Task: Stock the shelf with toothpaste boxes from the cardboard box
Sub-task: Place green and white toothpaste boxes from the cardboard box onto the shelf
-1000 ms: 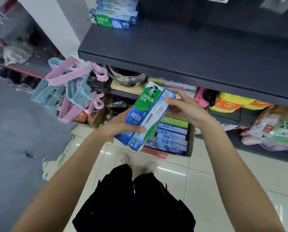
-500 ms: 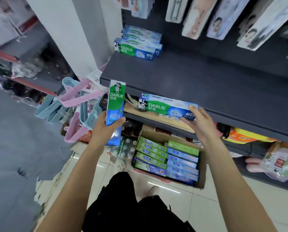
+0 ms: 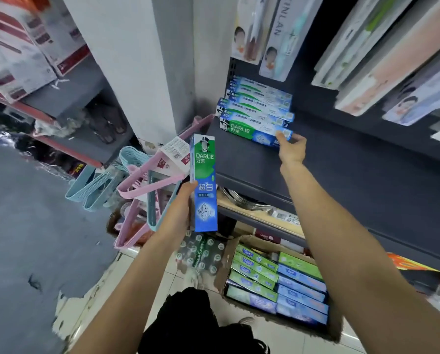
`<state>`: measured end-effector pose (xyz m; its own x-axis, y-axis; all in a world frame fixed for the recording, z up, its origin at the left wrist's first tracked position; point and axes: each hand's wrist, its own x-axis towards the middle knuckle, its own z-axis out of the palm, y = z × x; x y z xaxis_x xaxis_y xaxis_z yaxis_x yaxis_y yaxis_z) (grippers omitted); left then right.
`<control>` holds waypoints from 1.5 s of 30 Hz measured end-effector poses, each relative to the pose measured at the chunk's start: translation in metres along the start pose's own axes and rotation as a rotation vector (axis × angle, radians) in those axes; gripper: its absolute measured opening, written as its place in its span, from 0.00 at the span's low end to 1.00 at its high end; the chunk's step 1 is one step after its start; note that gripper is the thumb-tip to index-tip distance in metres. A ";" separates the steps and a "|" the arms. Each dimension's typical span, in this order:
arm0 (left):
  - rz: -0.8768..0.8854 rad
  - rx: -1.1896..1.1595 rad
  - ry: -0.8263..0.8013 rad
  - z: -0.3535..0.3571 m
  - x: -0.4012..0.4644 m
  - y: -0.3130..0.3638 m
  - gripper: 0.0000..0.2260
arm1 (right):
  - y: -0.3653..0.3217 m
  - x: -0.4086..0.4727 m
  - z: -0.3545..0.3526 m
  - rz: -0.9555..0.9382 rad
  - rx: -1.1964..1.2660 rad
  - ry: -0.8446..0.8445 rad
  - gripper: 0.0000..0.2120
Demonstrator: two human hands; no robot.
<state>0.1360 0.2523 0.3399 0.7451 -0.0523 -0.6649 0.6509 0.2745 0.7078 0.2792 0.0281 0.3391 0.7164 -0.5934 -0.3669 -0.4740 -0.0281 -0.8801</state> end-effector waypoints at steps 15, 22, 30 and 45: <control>0.604 1.032 0.148 0.023 -0.004 0.016 0.27 | 0.006 -0.164 -0.035 0.020 0.160 -0.555 0.21; 0.781 1.176 0.223 0.036 -0.010 0.002 0.30 | 0.020 -0.163 -0.044 0.038 0.197 -0.447 0.20; 0.695 0.744 -0.145 0.047 -0.016 -0.010 0.27 | 0.013 -0.143 -0.046 -0.145 0.058 -0.327 0.13; 0.757 1.677 0.045 0.006 0.093 0.003 0.27 | -0.026 -0.020 0.071 -1.008 -1.314 -0.305 0.21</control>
<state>0.2077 0.2424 0.2817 0.9269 -0.3575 -0.1139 -0.3176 -0.9093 0.2689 0.3137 0.0980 0.3481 0.9702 0.2401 -0.0332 0.2399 -0.9707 -0.0111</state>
